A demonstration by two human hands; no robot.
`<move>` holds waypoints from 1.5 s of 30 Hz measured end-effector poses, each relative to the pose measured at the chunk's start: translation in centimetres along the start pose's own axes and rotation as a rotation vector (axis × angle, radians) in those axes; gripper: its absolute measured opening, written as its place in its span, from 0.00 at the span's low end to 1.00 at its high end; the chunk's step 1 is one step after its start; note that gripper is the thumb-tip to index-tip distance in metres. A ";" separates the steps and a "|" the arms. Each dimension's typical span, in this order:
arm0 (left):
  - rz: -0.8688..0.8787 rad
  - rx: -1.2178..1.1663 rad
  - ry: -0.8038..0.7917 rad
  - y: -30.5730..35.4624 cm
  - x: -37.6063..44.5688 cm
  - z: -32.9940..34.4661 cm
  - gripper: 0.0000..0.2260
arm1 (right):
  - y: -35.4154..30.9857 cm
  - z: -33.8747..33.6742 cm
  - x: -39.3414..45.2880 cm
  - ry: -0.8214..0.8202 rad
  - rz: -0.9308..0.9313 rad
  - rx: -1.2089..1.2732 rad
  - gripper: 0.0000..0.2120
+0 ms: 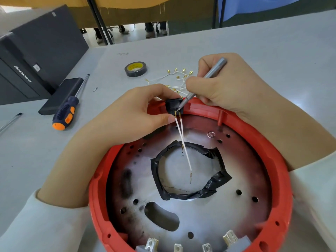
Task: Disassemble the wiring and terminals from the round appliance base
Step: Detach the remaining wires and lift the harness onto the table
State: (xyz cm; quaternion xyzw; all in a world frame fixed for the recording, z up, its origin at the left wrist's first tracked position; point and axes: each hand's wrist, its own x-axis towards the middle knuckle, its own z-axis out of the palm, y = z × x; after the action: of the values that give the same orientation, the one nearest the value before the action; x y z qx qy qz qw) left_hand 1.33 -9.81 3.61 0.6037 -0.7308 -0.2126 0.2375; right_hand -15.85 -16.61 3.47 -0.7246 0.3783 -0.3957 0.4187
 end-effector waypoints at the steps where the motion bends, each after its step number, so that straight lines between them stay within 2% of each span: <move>1: -0.002 0.000 -0.001 0.0 0.0 0.0 0.15 | 0.0 0.0 0.0 0.003 0.000 0.010 0.17; 11: -0.012 0.013 0.004 0.0 0.1 0.0 0.15 | -0.3 -0.3 -0.5 -0.025 0.007 0.057 0.18; 16: -0.010 0.029 0.002 0.0 0.0 0.0 0.15 | -0.4 -0.3 0.3 -0.107 0.126 0.154 0.19; 21: -0.007 0.021 -0.027 0.1 0.0 -0.2 0.16 | -0.8 0.0 1.2 -0.204 0.149 -0.018 0.16; 26: -0.005 0.010 -0.019 0.0 0.1 -0.1 0.16 | -0.5 0.2 0.8 -0.054 0.122 0.127 0.18; 30: -0.005 0.004 -0.005 -0.1 0.0 -0.1 0.16 | -0.4 0.2 0.2 -0.033 0.006 0.010 0.15; 45: -0.005 -0.025 -0.025 0.1 -0.2 -0.1 0.15 | -0.6 0.2 -0.8 0.063 -0.173 -0.168 0.17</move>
State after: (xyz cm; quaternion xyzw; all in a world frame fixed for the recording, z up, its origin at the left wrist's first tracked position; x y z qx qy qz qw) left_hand 1.39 -9.63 3.73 0.5998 -0.7294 -0.2298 0.2355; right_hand -15.80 -15.65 3.75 -0.7742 0.3593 -0.4198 0.3087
